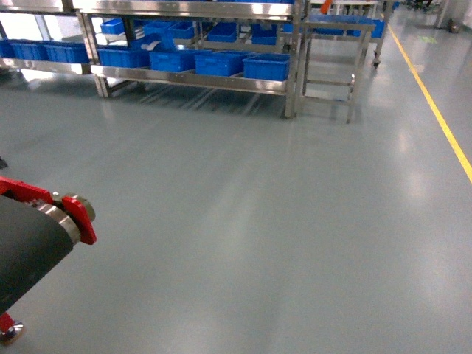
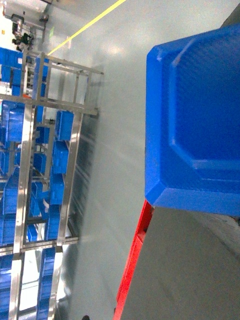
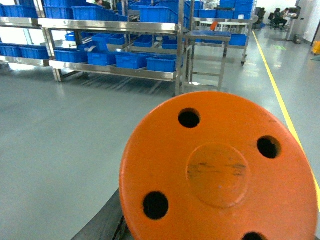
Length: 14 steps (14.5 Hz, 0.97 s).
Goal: Sort blue parts and orange caps into right shelf containers
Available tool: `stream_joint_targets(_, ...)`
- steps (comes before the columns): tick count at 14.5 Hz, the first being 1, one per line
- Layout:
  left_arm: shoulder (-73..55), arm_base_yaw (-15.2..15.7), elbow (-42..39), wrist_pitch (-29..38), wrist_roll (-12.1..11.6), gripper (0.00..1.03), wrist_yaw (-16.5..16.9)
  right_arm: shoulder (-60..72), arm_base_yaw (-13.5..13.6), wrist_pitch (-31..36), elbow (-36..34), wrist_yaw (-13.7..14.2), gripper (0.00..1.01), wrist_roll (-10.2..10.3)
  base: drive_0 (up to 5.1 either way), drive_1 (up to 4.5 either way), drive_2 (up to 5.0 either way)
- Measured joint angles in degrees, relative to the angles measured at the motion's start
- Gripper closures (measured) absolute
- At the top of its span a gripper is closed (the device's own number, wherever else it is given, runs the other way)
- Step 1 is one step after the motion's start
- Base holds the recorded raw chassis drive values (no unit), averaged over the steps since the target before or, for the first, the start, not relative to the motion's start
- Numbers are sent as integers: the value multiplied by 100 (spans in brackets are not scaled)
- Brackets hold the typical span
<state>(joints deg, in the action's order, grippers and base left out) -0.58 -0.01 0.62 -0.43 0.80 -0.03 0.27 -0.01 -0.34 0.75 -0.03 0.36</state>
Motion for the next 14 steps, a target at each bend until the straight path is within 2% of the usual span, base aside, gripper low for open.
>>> stream_joint_targets(14, 0, 0, 0, 0, 0, 60, 2, 0, 0, 0, 0, 0, 58, 0, -162, -162, -162)
